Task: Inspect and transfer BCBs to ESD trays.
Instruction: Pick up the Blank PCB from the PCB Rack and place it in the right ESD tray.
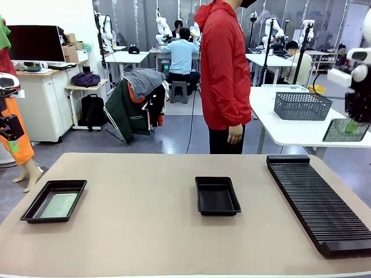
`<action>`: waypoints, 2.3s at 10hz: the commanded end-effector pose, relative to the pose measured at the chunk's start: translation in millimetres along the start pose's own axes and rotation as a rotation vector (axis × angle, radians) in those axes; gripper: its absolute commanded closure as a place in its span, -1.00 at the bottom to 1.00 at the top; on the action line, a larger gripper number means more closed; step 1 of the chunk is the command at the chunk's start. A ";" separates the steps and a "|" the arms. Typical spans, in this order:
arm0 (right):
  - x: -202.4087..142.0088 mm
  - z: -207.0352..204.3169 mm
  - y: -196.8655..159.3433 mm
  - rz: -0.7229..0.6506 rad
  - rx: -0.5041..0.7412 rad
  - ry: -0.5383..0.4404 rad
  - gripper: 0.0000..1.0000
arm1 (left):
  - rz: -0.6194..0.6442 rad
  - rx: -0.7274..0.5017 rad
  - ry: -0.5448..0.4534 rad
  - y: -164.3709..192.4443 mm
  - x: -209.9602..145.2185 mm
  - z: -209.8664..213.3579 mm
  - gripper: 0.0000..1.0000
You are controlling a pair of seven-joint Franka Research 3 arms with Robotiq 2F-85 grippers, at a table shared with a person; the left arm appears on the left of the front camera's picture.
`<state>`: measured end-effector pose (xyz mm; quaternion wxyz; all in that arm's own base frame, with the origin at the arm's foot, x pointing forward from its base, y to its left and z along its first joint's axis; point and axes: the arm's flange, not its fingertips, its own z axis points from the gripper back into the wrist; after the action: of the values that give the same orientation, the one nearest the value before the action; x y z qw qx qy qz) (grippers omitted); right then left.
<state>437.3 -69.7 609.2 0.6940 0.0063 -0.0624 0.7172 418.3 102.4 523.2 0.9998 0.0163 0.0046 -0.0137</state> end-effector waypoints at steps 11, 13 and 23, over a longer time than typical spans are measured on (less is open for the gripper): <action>1.0 57.2 -5.0 -0.008 -0.012 0.008 1.00 | 0.000 0.002 -0.005 1.1 0.6 -1.4 -1.00; 1.0 57.2 -5.0 -0.008 -0.012 0.008 1.00 | 0.000 0.002 -0.005 1.1 0.6 -1.4 -1.00; 25.0 50.4 -10.8 -0.239 0.058 -0.070 0.96 | 0.000 0.002 -0.005 1.1 0.6 -1.4 -1.00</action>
<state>442.6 -63.9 662.8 0.7417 0.0287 -0.0639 0.6671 418.3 102.4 523.2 0.9998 0.0163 0.0046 -0.0137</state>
